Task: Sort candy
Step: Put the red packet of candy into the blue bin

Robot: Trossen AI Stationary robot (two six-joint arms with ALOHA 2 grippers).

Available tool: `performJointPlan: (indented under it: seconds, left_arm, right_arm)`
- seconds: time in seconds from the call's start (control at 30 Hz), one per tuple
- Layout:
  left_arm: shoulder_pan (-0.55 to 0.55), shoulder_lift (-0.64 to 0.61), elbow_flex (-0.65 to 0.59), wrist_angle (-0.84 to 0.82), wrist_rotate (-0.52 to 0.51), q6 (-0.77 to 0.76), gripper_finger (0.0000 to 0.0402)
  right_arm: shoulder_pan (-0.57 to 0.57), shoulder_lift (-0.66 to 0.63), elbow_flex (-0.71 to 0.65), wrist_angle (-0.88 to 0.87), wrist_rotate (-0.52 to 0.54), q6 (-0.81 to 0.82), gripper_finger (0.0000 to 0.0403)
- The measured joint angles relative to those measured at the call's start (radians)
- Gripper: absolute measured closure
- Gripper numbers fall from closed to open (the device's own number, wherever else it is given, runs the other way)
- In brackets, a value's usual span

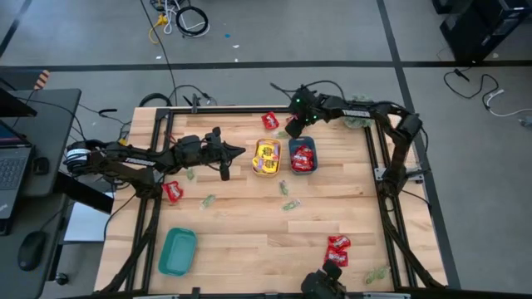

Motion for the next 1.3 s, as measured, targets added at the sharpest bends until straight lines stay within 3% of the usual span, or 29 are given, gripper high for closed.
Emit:
performJointPlan:
  seconds: [0.23,0.43,0.6,0.9,0.97,1.17,1.3]
  left_arm:
    - [0.0,0.0,0.0,-0.014,0.003,0.014,0.0399]
    - [0.0,0.0,0.0,-0.017,0.002,0.026,0.0399]
    - [0.0,0.0,0.0,-0.019,0.002,0.025,0.0399]
    - [0.0,0.0,0.0,-0.019,0.002,0.025,0.0399]
    - [0.0,0.0,0.0,-0.019,0.002,0.025,0.0399]
    - [0.0,0.0,0.0,-0.019,0.002,0.025,0.0399]
    - [0.0,0.0,0.0,-0.019,0.002,0.025,0.0399]
  right_arm:
    - [-0.016,0.088,0.0,0.076,0.091,-0.005,0.0121]
    - [-0.041,0.123,0.002,0.065,0.1,-0.003,0.0094]
    - [-0.045,0.114,0.001,0.059,0.101,0.016,0.0158]
    - [-0.044,0.074,0.027,0.02,0.093,-0.012,0.0376]
    - [-0.04,0.046,0.042,0.004,0.11,-0.023,0.0389]
    - [-0.015,-0.083,0.082,-0.115,0.111,-0.017,0.0369]
    - [0.046,-0.179,0.072,-0.209,0.086,-0.017,0.0388]
